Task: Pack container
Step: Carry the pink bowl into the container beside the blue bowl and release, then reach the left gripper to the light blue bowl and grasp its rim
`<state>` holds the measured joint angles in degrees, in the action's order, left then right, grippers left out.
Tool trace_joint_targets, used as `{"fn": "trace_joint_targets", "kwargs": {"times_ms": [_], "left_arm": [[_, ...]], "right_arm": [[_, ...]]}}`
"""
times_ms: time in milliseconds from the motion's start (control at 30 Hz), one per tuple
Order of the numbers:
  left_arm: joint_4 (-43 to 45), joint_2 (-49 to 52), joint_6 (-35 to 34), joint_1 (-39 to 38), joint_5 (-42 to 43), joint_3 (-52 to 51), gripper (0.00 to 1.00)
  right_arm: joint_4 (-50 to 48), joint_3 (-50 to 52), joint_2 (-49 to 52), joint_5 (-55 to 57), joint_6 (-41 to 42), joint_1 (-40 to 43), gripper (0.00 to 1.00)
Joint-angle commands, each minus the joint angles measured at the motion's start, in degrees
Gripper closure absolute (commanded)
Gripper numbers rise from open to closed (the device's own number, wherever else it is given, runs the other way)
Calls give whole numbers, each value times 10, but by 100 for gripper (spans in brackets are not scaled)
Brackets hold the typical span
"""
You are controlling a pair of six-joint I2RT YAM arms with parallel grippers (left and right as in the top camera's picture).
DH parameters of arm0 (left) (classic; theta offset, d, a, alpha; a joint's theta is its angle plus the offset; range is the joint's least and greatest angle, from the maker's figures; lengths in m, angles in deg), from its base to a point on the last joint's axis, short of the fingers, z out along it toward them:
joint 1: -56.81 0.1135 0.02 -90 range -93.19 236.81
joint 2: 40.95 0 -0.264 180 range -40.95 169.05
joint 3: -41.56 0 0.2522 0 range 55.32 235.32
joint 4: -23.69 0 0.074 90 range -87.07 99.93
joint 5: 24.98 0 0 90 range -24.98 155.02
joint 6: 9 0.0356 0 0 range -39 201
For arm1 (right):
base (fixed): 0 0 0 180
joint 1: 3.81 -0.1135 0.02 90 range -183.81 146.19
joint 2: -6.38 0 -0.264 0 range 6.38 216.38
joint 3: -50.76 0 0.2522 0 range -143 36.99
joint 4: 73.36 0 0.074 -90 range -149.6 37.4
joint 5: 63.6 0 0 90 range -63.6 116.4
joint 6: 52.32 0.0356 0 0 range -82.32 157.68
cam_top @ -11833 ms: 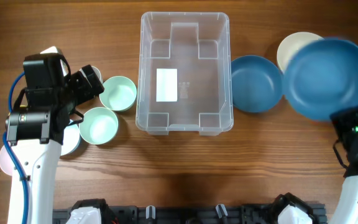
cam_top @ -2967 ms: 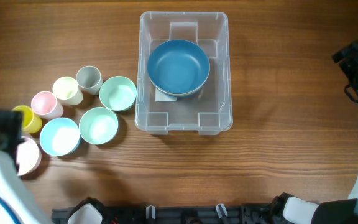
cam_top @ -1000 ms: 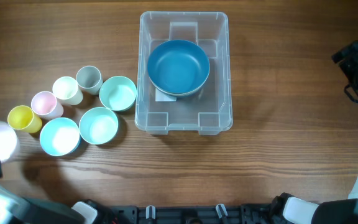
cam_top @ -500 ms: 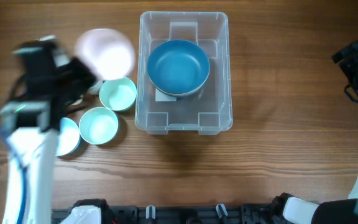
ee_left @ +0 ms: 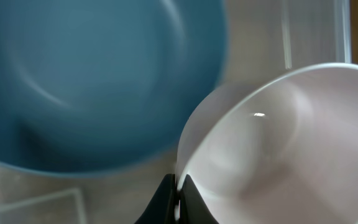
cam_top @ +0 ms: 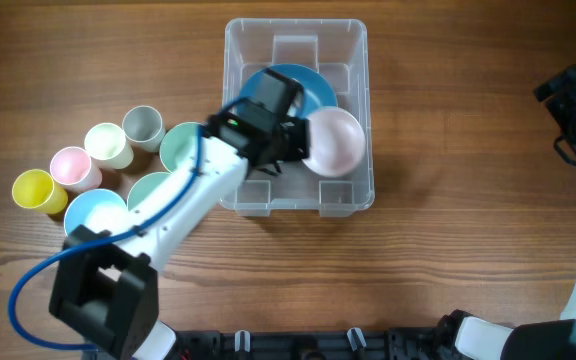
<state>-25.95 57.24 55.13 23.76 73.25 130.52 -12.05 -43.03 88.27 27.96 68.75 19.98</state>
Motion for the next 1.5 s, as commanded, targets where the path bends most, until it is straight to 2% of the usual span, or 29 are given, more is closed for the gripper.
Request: {"fn": "trace_joint_targets", "kwargs": {"times_ms": [0, 133, 300, 333, 400, 467, 533, 700, 767, 867, 967, 1100, 1167, 1233, 1333, 1467], "left_arm": [[-14, -3, 10, -31, -10, 5, 96], [-59, 6, 10, -50, -57, 5, 96], [-59, 26, 10, -54, -73, 5, 95], [-59, 27, 10, -54, -73, 5, 92], [-57, 27, 10, -54, -73, 5, 80], [-60, 24, 10, -53, -73, 10, 62], [-71, 15, 10, -47, -73, 29, 51], [-178, -31, -2, -4, -79, 129, 50], [-231, -52, -29, 23, -99, 162, 51], [-314, -95, -88, 80, -160, 177, 49], [-416, -129, -164, 168, -229, 176, 31], [-498, -134, -199, 301, -237, 170, 23], [-504, -135, -198, 371, -234, 147, 20], [-492, -134, -198, 446, -217, 109, 13], [-460, -134, -196, 529, -179, 51, 12], [-411, -134, -193, 591, -161, -26, 12]], "right_arm": [[-1, -1, 4, 1, 6, 0, 0], [-2, -1, 4, 1, 6, 0, 0], [-2, -1, 4, 1, 6, 0, 0], [-2, -1, 4, 1, 6, 0, 0], [-1, -1, 4, 1, 6, 0, 0], [-1, -1, 4, 1, 6, 0, 0], [-2, -1, 4, 1, 6, 0, 0], [-2, -1, 4, 1, 6, 0, 0], [-2, -1, 4, 1, 6, 0, 0], [-1, -1, 4, 1, 6, 0, 1], [-2, -1, 4, 1, 6, 0, 1], [-2, -1, 4, 1, 6, 0, 1], [-2, -1, 4, 1, 6, 0, 0], [-2, -1, 4, 1, 6, 0, 0], [-2, -1, 4, 1, 6, 0, 0], [-2, -1, 4, 1, 6, 0, 0]]}}
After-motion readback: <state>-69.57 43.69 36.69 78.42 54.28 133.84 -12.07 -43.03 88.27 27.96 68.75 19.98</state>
